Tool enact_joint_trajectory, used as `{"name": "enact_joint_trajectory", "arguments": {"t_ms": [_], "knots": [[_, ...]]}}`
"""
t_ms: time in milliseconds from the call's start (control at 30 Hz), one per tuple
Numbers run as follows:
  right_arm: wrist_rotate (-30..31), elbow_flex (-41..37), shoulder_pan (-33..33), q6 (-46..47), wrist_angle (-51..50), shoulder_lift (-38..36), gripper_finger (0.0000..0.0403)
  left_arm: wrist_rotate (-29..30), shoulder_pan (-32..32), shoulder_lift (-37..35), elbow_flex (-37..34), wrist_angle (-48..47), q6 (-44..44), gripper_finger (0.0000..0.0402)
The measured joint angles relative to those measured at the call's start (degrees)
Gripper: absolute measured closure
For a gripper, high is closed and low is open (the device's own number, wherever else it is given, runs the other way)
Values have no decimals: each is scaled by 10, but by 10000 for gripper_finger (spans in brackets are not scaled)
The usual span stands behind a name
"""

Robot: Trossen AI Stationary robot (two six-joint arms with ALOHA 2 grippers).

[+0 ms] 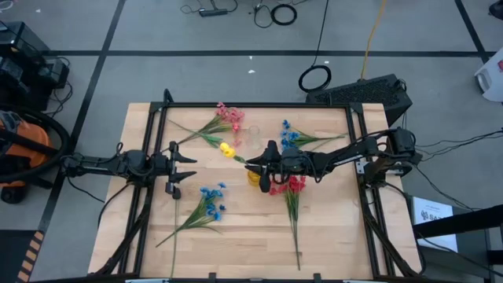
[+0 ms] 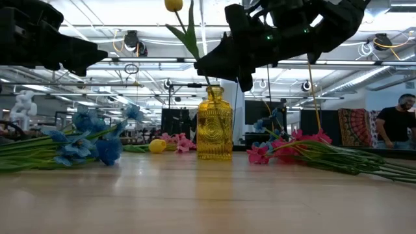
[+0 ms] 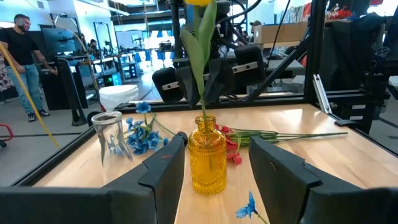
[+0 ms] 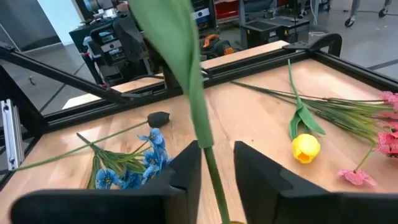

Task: Sort flowers into vase by color
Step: Put the right yellow flower into the yellow flower vase, then put the left black flower into the transparent flower vase

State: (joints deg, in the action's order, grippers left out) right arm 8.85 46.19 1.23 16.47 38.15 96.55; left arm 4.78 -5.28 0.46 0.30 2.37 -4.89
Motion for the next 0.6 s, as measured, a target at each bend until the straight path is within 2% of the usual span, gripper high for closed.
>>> {"name": "enact_joint_trajectory", "arguments": {"t_ms": [167,400,600], "knots": [[1,0,0,-12,-69,-47,280,0,0,0,0,0,0,215],[7,0,0,-39,-197,-155,273,0,0,0,0,-1,0,215],[70,0,0,39,-336,-260,277,0,0,0,0,-1,0,215]]}}
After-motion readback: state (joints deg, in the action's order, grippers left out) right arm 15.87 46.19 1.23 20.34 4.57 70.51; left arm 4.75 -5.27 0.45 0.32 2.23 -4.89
